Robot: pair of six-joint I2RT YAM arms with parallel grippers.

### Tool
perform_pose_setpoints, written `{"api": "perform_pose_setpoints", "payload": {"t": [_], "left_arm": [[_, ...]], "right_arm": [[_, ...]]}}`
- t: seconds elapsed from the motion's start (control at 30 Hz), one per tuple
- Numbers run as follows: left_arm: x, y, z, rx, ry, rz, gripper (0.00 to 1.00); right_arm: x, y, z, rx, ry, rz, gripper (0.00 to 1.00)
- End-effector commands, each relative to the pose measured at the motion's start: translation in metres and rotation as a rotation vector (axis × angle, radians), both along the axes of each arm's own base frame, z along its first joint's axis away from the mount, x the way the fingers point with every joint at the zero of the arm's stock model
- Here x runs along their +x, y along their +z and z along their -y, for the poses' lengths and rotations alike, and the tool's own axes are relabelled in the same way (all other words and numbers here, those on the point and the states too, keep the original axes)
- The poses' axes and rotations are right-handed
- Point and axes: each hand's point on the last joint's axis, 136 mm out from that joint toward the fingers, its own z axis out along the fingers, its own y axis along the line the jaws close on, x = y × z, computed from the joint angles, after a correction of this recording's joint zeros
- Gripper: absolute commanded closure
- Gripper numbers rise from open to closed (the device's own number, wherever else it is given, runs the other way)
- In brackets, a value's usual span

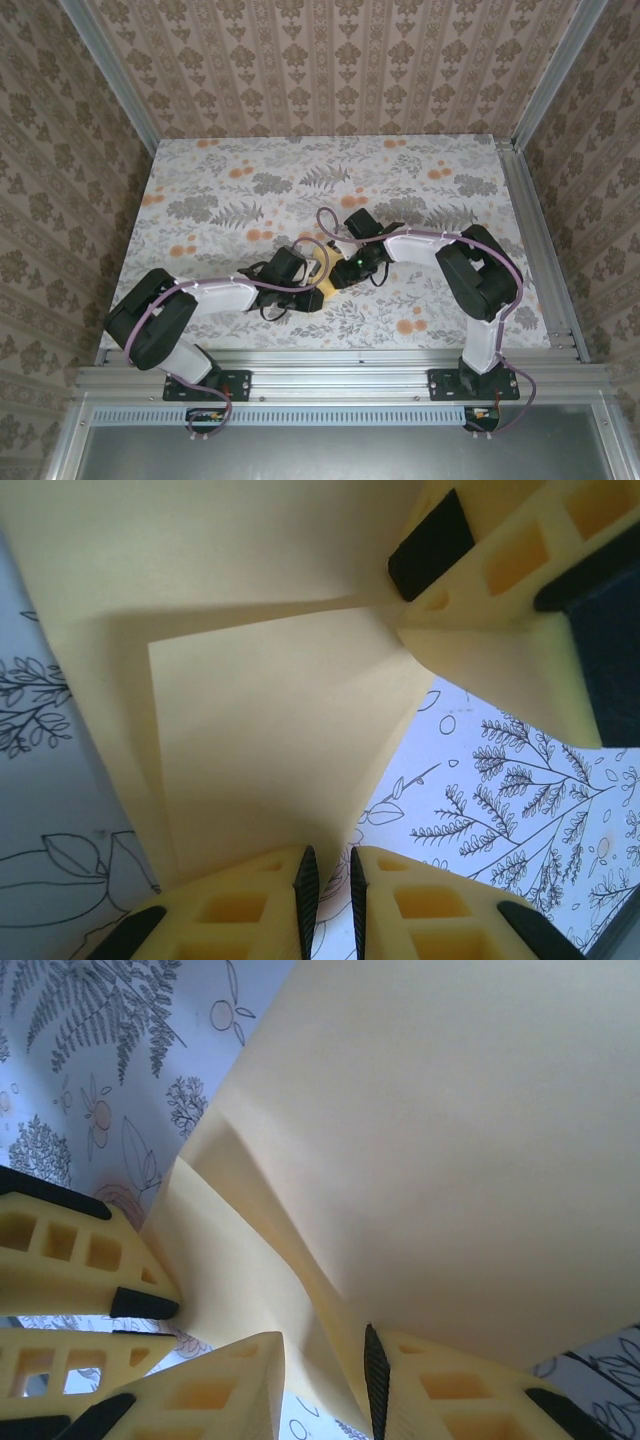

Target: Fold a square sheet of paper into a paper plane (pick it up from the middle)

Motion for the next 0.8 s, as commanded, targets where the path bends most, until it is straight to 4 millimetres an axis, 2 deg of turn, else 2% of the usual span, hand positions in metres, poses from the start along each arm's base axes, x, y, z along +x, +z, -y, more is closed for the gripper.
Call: {"api": "perform_pose_setpoints", "payload": {"t": [0.0,0.23,0.4,0.63,0.77], "left_arm": [[-0.017,-0.026,-0.030,0.137,0.007,-0.079,0.79],[-0.015,-0.024,-0.030,0.134,0.004,-0.078,0.78],[-0.014,-0.018,-0.026,0.114,-0.009,-0.078,0.76],[-0.011,0.000,-0.018,0.071,-0.019,-0.072,0.72],[-0.001,0.020,-0.016,0.028,-0.002,-0.051,0.66]], "right_arm": [[-0.011,0.002,-0.012,0.060,0.065,-0.054,0.70],[-0.018,0.006,-0.016,0.093,0.102,-0.074,0.75],[-0.012,0.004,-0.014,0.066,0.097,-0.051,0.84],[-0.007,0.000,-0.014,0.043,0.105,-0.044,0.95],[-0.007,-0.001,-0.014,0.037,0.115,-0.046,0.99]]}}
